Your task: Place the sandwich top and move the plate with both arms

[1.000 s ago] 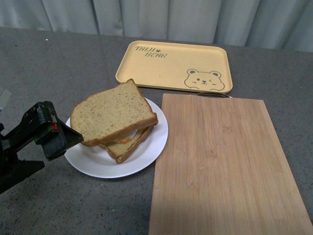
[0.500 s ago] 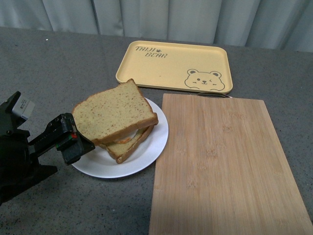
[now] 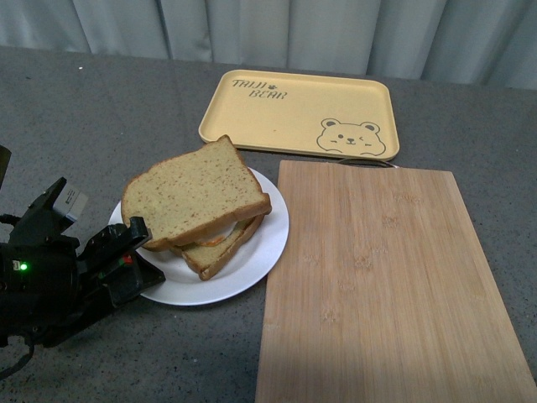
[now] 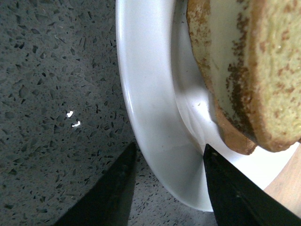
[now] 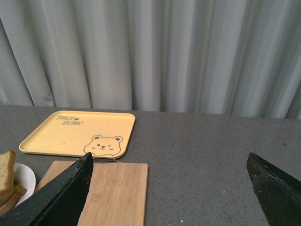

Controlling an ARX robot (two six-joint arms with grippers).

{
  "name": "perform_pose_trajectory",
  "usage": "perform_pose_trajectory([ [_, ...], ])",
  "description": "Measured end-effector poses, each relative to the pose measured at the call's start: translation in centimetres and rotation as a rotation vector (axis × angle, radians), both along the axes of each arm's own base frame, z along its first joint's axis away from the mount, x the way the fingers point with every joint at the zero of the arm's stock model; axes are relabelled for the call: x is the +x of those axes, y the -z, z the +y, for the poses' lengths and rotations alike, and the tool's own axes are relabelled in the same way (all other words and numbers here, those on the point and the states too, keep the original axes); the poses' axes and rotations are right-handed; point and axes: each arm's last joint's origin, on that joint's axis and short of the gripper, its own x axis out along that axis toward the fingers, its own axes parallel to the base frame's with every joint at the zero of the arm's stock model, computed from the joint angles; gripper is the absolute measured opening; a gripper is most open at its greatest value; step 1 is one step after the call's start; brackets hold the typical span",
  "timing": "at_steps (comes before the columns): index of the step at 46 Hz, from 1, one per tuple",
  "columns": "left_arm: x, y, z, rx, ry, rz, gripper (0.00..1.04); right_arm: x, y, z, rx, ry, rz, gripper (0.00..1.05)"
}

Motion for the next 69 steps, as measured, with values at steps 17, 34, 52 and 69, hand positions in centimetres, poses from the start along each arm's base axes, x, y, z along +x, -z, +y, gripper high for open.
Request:
perform_pose_trajectory([
  [17, 0.9, -0.5, 0.8, -0.217, -0.071, -0.004, 0.04, 0.0, 0.0, 0.0, 0.0, 0.0, 0.0, 0.95],
  [34, 0.2, -1.0, 1.0, -0.393, -0.128, -0.051, 0.04, 0.0, 0.0, 0.0, 0.0, 0.0, 0.0, 0.95],
  [52, 2.6, -3.3, -1.3, -0.515, -0.125, -0.116, 0.04, 0.0, 0.0, 0.0, 0.0, 0.0, 0.0, 0.95],
  [69, 11.0, -4.5, -6.1, -0.587, -0.174, -0.082, 0.04, 0.0, 0.0, 0.0, 0.0, 0.0, 0.0, 0.95],
])
